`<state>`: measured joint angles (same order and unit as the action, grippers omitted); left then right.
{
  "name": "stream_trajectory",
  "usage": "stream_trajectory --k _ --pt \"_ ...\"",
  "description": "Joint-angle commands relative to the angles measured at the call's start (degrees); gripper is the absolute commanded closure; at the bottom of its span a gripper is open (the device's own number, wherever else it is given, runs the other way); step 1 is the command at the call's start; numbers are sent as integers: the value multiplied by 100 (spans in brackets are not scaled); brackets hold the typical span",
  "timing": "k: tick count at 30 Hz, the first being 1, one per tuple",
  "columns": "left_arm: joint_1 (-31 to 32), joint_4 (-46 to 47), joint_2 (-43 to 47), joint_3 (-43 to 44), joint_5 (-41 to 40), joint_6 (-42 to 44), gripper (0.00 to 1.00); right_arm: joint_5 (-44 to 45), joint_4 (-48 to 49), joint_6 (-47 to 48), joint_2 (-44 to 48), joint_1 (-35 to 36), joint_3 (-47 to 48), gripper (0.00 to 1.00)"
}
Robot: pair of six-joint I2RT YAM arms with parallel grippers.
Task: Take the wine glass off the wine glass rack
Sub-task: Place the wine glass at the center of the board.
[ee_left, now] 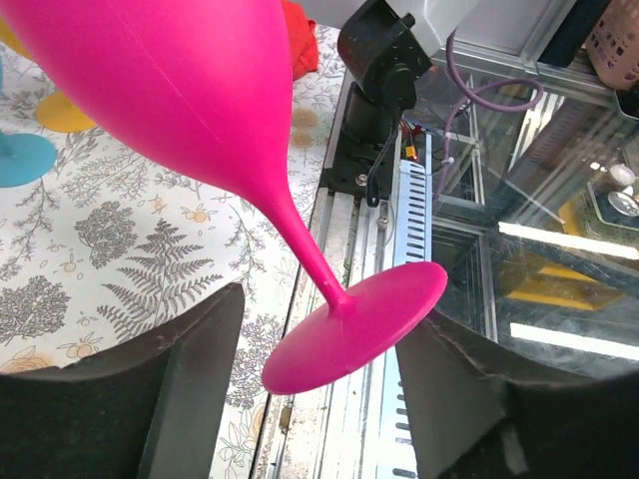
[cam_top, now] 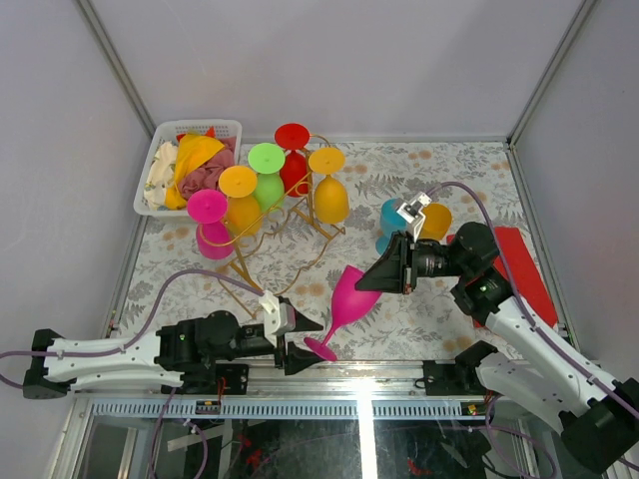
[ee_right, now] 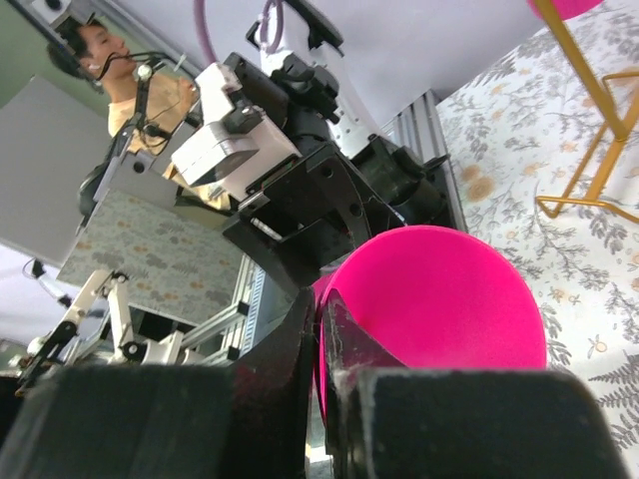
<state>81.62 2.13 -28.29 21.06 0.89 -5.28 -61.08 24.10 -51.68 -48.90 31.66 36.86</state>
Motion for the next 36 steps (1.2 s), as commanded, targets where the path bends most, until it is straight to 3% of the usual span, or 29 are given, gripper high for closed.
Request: stream_trajectory --k 1,5,7,11,17,20,22,28,36 --pt "-41 785 137 140 -461 -300 37 394 -838 839 71 102 289 100" --pt "-43 837 137 295 -422 -253 30 703 -1435 1232 15 112 475 100" --pt "-47 848 110 331 -418 -282 16 846 -1563 1309 -52 115 480 100" --pt "-44 731 -1 419 -414 -324 10 1176 -1772 1401 -264 112 510 100" --pt "-39 705 -205 497 -503 -325 8 1771 -2268 1686 -355 112 617 100" --pt "-41 743 -249 509 -564 -370 7 2615 -2956 2040 -270 112 743 100" --pt "-41 704 -242 521 -679 -457 0 3443 -3430 2283 -187 112 851 100" --pt "-43 431 -96 670 -1342 -852 0 5514 -4225 2773 170 112 839 100" --pt "-41 786 406 301 -1551 -1217 0 7154 -4677 2891 278 112 772 100"
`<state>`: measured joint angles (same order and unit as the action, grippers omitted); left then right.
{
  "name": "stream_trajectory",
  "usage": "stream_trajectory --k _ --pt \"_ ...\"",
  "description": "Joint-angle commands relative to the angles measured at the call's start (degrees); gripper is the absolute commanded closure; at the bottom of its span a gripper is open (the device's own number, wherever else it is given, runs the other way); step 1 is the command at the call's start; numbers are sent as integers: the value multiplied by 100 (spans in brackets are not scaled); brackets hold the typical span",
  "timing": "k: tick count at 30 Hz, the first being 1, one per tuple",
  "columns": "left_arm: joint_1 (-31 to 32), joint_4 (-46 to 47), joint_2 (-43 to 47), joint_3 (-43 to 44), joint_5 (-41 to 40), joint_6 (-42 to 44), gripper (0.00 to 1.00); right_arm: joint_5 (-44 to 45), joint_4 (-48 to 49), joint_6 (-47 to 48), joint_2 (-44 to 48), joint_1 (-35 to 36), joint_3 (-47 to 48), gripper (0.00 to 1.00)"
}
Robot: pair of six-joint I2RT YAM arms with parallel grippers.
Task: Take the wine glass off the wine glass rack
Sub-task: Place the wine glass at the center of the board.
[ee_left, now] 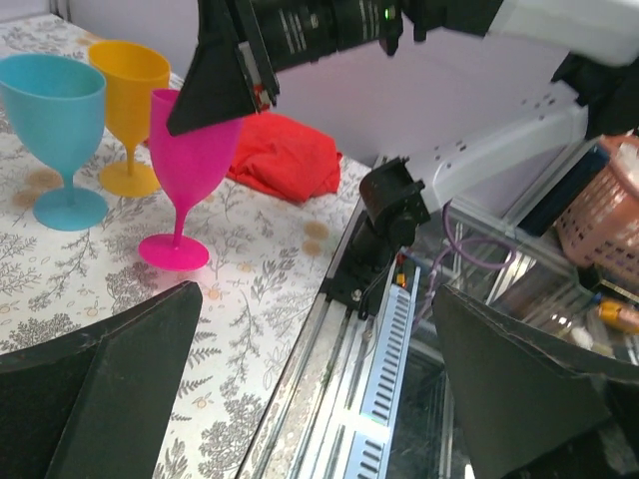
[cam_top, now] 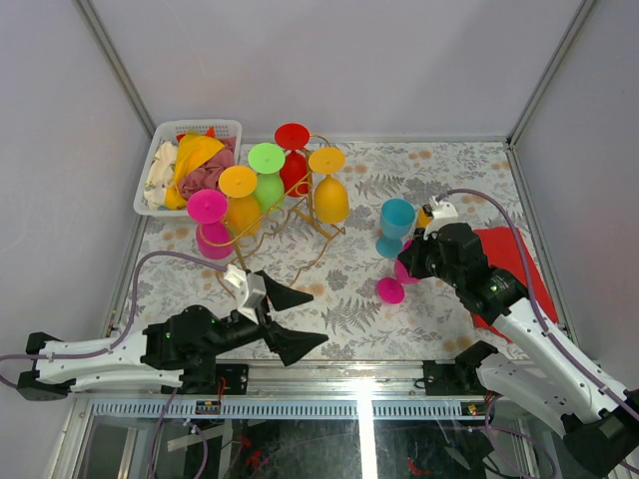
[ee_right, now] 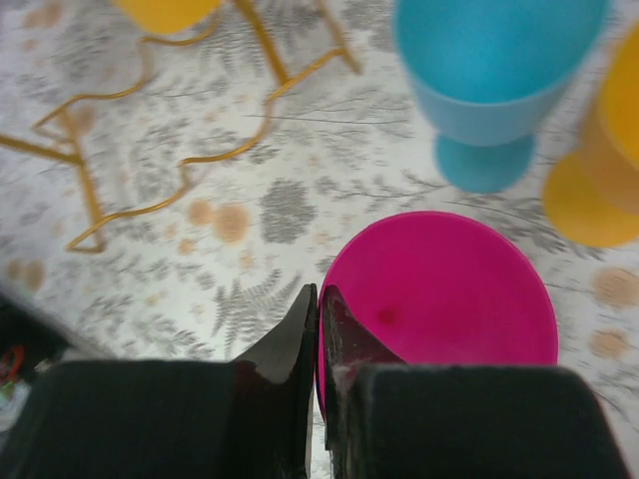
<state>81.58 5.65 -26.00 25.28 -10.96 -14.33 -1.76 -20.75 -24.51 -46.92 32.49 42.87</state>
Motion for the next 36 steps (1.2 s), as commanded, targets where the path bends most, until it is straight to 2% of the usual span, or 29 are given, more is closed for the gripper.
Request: stream_trajectory --k 1,5,10,29,36 --pt "-41 376 195 -124 -438 -369 0 1373 -207 156 83 29 157 100" --pt "-37 116 160 -26 -539 -474 0 2043 -271 130 41 29 114 100" --pt "-38 -81 -47 239 -563 -483 0 2472 -310 128 -99 29 220 100" --pt "-36 -266 -567 457 -700 -527 0 2849 435 40 -488 29 -251 100" --pt "-39 -259 -511 418 -793 -561 0 2865 284 166 -795 29 -143 97"
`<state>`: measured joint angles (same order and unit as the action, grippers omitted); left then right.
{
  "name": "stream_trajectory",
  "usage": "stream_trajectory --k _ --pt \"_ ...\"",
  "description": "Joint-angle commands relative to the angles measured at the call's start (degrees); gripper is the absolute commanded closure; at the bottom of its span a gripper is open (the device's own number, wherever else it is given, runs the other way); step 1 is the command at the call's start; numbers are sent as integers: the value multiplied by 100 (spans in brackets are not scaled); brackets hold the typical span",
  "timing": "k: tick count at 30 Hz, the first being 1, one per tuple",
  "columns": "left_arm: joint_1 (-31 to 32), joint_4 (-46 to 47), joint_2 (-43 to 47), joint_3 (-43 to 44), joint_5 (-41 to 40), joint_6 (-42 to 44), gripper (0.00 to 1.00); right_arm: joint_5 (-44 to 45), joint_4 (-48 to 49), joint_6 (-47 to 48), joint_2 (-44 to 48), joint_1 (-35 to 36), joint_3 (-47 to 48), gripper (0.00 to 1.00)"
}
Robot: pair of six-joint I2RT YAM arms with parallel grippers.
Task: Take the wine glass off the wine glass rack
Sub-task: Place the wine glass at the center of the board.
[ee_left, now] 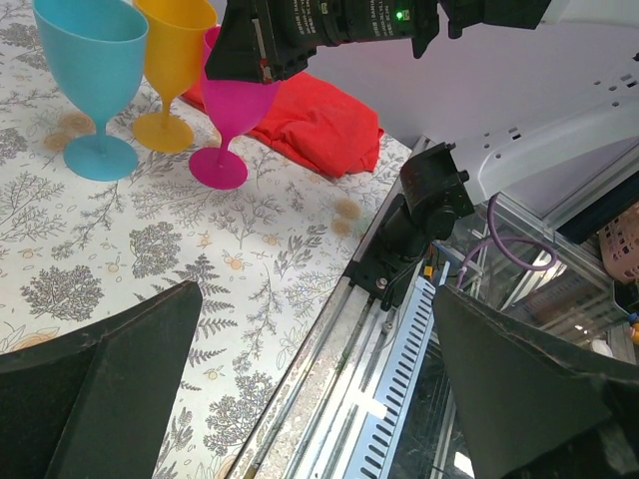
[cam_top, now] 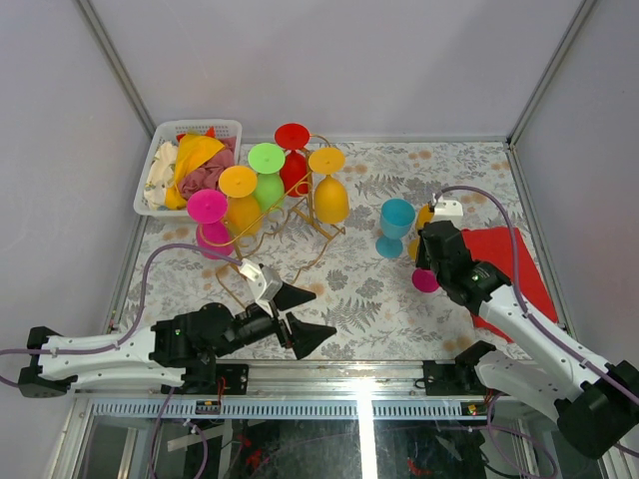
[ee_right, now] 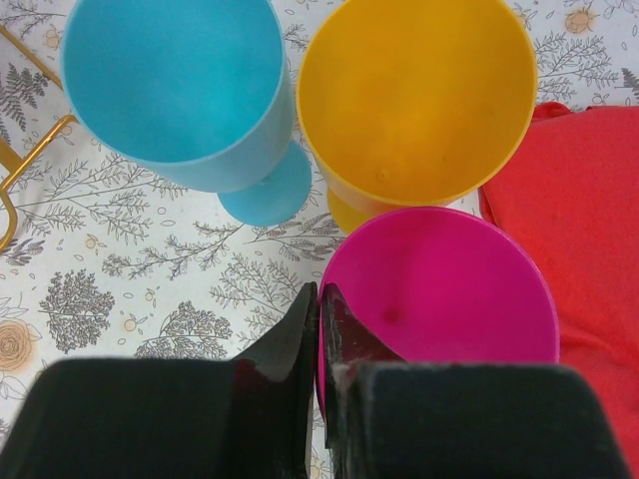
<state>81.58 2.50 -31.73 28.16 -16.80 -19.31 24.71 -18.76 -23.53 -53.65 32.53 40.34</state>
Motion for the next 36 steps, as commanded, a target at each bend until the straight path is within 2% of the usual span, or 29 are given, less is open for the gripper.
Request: stream_trajectory --k 1,13,24,31,36 --pt "-37 64 57 126 -218 -60 0 226 58 84 -134 25 126 96" --pt "-36 68 -66 201 -201 -24 0 378 129 148 -19 25 62 88" --pt "-38 89 -129 244 -175 50 0 280 161 104 176 25 110 76" --pt "-39 52 -124 263 -151 51 0 145 218 25 467 25 106 61" --pt "-37 39 -82 251 -146 33 0 72 273 -109 699 25 93 55"
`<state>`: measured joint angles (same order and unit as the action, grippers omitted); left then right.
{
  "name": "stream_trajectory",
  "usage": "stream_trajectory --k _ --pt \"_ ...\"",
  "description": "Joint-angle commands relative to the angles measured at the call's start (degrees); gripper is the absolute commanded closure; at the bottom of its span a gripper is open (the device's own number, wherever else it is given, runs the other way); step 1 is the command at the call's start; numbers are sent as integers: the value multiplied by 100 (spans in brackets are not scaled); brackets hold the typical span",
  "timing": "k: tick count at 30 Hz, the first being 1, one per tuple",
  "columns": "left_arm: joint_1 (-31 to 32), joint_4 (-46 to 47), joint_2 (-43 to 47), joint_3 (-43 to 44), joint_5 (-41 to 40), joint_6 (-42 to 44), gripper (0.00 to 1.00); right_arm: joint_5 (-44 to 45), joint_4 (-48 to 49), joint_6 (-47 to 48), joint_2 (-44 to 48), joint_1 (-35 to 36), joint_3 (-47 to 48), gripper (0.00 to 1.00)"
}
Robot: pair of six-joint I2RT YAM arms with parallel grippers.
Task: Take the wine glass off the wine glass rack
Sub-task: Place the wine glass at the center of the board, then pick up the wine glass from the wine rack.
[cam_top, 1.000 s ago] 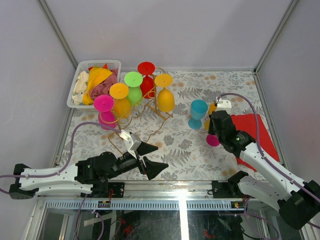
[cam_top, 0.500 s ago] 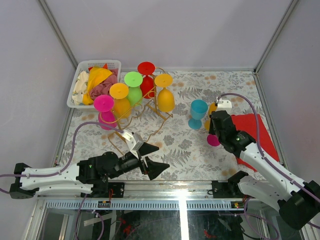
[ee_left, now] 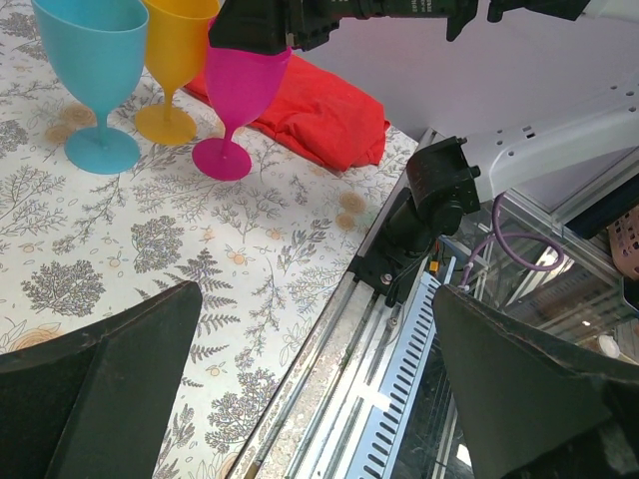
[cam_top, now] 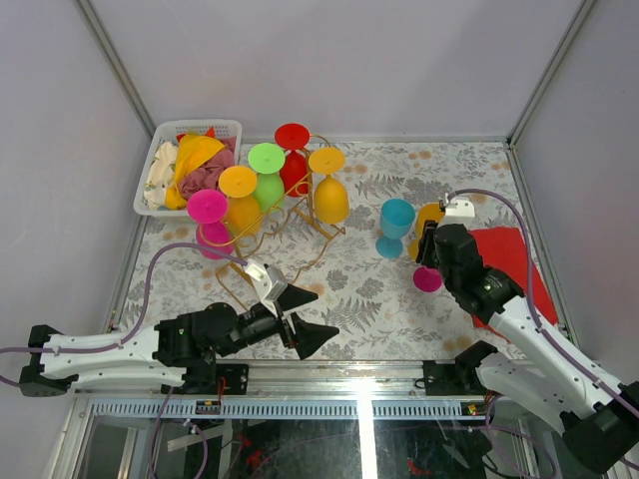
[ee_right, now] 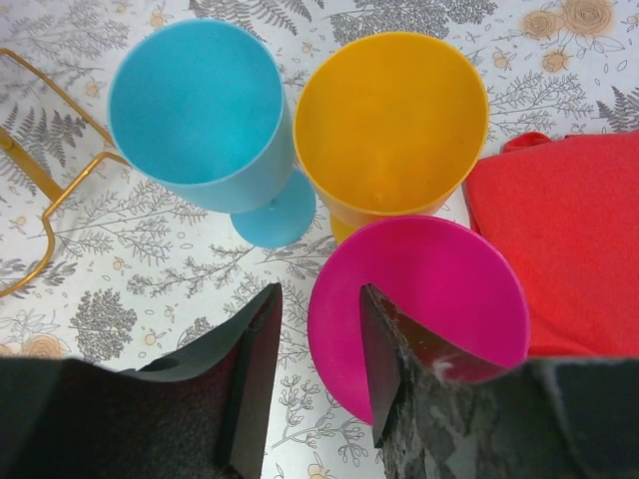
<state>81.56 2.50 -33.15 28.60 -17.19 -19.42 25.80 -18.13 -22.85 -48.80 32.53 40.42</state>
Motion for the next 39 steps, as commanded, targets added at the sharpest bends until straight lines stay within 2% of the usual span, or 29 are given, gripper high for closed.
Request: stream_trajectory --k 1,14,19,23,25,29,32,35,39 --pt "-38 40 68 195 -101 36 0 -60 227 -198 264 25 76 55" --pt "-31 115 242 43 -116 -81 0 -608 853 -479 1134 25 -267 44" --pt "-36 78 329 61 -107 -73 0 -1468 1533 -723 1142 25 -219 40" --pt "-35 52 371 27 -233 -80 0 -2507 2655 -1348 665 25 -152 39" --pt "-37 -9 376 53 -391 -135 0 -2791 2884 -1461 227 27 131 39" --pt "-35 -196 181 123 -1051 -674 0 -2904 2688 -1595 -668 25 1186 39" --pt "-35 -698 -364 517 -1531 -1026 0 -2929 2765 -1772 -1161 25 1651 39" --pt "-36 -877 -812 865 -1554 -933 0 -2998 3127 -2051 -1437 25 1799 39" --pt "-36 -613 -938 815 -1403 -851 0 -2973 3688 -2546 -1602 25 1822 39"
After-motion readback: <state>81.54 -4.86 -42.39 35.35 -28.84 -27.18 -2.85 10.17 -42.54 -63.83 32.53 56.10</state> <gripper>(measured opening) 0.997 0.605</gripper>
